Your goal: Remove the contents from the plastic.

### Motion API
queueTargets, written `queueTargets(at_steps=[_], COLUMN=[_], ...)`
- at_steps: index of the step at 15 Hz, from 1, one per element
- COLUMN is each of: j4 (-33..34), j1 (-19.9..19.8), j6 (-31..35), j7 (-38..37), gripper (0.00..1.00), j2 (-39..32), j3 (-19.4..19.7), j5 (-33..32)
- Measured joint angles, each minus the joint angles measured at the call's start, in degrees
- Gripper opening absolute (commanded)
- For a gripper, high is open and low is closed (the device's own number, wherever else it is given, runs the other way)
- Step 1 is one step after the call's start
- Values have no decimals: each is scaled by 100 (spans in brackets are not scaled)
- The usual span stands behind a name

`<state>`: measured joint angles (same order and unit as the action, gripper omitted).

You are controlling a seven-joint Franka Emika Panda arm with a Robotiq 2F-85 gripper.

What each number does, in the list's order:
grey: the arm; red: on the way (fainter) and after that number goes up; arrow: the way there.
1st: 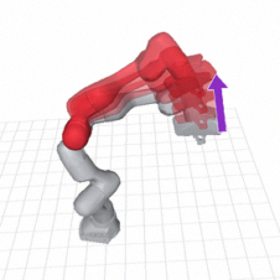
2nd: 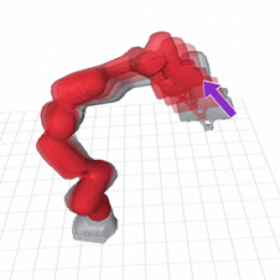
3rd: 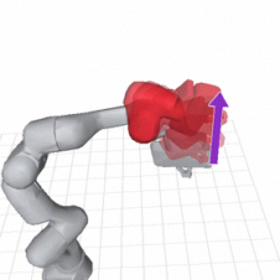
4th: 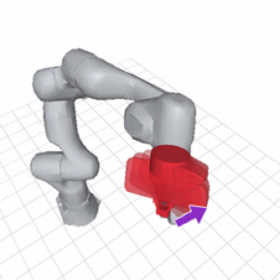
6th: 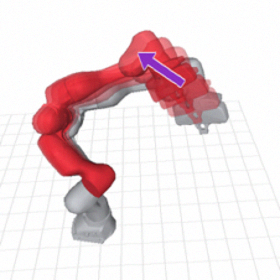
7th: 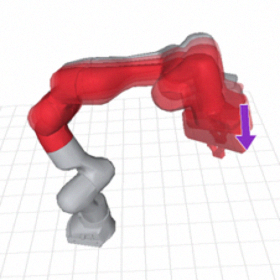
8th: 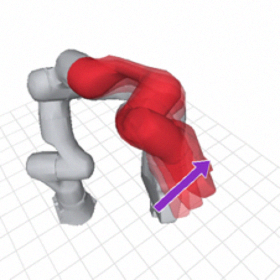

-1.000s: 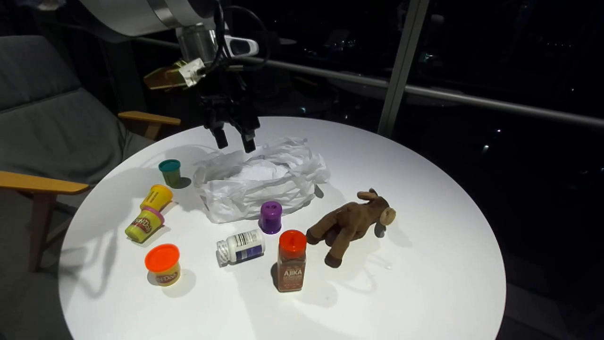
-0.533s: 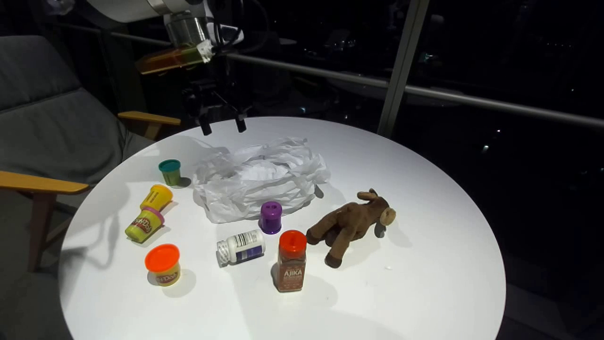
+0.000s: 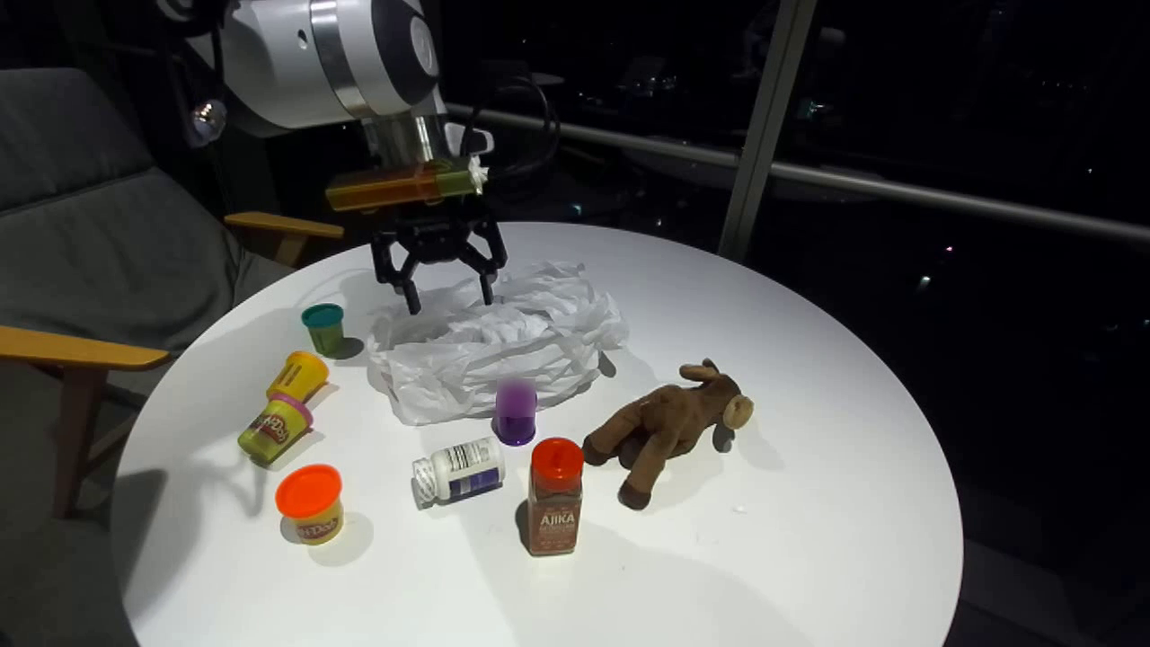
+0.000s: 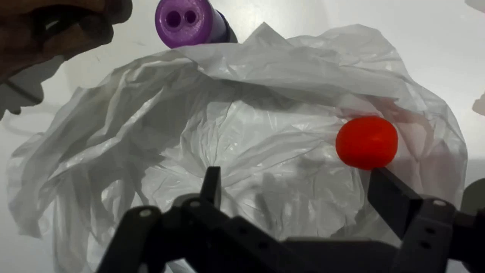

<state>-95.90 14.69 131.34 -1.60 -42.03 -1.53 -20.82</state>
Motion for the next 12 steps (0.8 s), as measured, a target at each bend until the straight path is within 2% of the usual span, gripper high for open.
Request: queueTargets(at_steps=[6,12], j4=[-118,-283], j1=[-330,-367], j6=[225,309], j7=[708,851], gripper=[100,100], j2=[-150,-213], j3=[-326,-463], j5=[405,550])
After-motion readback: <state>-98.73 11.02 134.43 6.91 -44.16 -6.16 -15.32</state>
